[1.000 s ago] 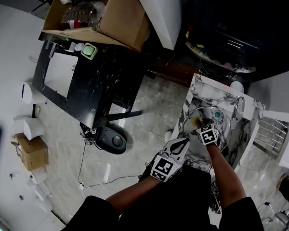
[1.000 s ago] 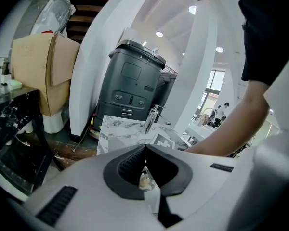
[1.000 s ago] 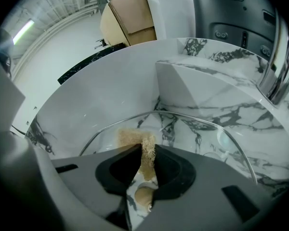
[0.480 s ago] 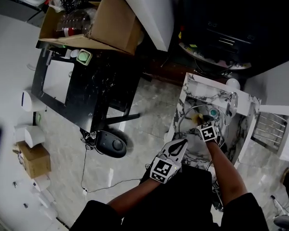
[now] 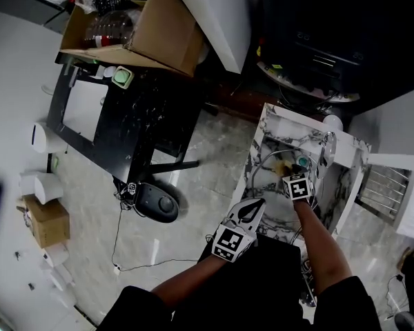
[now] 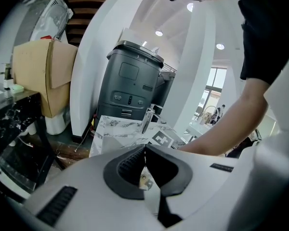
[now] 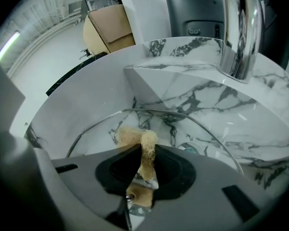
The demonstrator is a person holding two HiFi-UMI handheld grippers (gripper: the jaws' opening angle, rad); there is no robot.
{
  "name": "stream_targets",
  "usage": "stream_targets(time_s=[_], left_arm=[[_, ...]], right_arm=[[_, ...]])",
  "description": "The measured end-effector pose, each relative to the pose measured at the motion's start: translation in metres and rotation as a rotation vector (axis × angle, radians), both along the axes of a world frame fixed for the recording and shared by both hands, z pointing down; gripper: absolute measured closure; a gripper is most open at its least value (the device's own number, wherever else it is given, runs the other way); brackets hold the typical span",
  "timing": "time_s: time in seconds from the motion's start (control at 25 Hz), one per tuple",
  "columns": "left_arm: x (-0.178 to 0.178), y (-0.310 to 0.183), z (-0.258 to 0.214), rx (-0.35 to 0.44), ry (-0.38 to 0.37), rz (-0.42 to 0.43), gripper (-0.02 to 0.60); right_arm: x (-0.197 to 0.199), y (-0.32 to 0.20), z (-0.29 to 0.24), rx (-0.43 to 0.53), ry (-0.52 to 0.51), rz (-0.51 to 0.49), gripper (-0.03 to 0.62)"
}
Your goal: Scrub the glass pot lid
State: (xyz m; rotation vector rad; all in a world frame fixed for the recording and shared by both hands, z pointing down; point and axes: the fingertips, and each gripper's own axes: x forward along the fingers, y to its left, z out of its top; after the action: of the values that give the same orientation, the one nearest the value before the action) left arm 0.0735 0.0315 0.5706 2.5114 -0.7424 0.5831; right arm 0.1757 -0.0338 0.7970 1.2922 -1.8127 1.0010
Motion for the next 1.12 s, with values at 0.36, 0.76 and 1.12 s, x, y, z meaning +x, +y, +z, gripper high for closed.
stream_targets(time_s=[0.36, 0.76, 1.12], left_arm=[[0.006, 0.013, -0.001, -0.005, -0.018, -0.004, 0.565], [0.011, 0.025, -0.002, 0.005, -0.016, -0.016, 0.565], [0.016, 0.036, -0.006, 0.016, -0.012, -0.001, 0.565]], right_arm=[[0.026, 0.004, 0.0, 0.021, 0.017, 0.031, 0.531], [0.057, 0.014, -0.004, 0.001, 0.057, 0.077, 0.531], [0.072, 0.02, -0.002, 0.005, 0.069, 0.116, 0.531]])
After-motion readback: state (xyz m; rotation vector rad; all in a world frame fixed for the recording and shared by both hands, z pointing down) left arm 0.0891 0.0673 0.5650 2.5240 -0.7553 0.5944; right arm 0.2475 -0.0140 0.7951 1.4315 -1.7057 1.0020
